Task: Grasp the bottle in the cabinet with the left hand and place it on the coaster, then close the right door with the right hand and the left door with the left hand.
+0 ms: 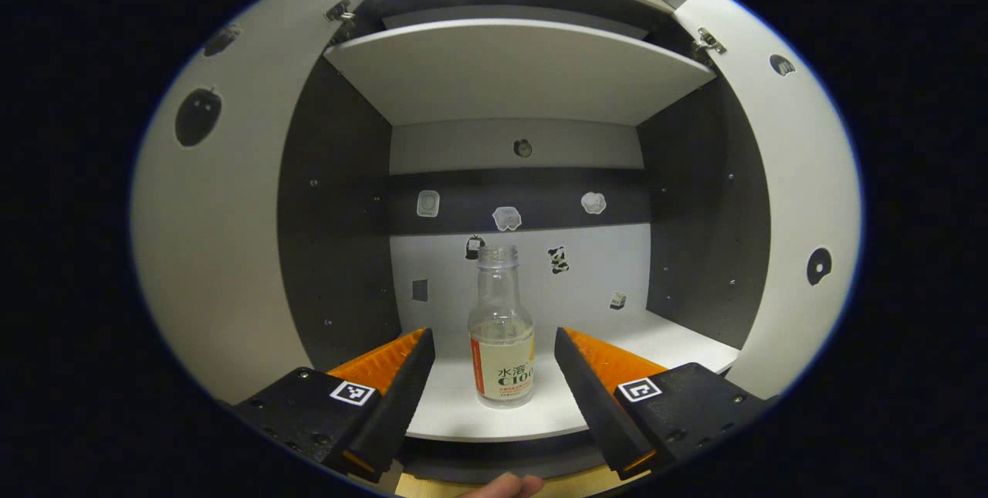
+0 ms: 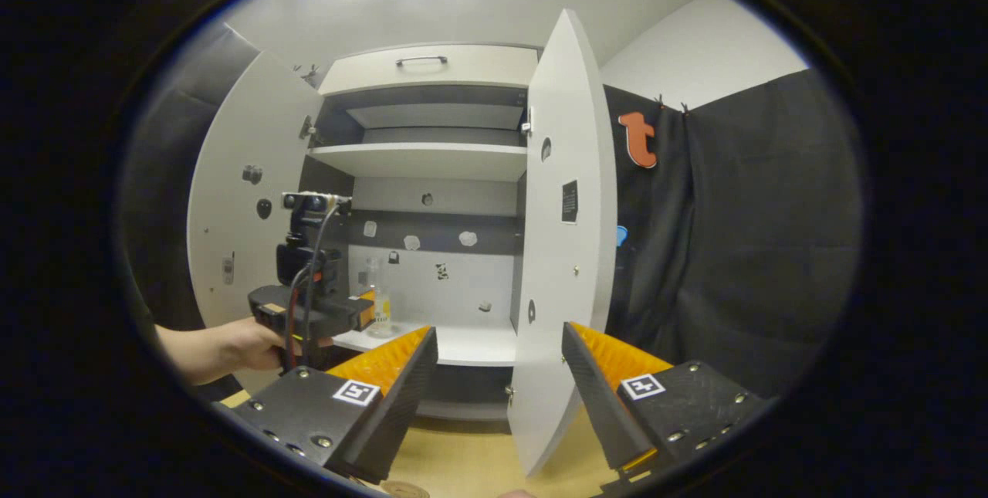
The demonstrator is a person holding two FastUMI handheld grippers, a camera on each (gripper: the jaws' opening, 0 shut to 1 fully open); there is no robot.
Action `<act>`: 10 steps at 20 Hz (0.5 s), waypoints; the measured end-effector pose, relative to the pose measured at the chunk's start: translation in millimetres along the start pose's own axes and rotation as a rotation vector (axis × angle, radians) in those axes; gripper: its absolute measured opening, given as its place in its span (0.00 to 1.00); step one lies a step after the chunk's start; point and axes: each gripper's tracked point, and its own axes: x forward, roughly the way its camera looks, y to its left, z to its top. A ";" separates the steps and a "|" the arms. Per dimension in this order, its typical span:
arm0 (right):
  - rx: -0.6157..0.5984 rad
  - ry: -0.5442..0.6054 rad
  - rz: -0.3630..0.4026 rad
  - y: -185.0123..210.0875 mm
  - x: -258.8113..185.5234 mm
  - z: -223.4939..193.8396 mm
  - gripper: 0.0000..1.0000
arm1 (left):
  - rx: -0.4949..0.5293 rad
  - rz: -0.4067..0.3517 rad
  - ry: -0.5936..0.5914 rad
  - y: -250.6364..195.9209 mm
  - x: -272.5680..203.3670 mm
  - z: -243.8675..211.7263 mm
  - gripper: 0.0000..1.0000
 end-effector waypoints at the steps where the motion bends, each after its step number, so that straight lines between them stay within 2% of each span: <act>1: 0.005 0.005 -0.011 -4.7 -0.9 -1.3 0.98 | 0.001 0.000 0.003 -1.0 12.4 -3.5 0.98; 4: 0.015 0.004 -0.037 -16.2 -6.6 -0.5 0.98 | -0.022 -0.006 0.017 -5.9 42.2 -19.7 0.98; 7: 0.005 -0.011 -0.054 -24.5 -13.9 3.0 0.98 | -0.004 0.029 0.056 -3.5 58.9 -37.7 0.99; 10: 0.002 -0.007 -0.069 -29.7 -21.3 0.9 0.98 | 0.002 0.003 0.084 -11.9 74.2 -51.5 0.98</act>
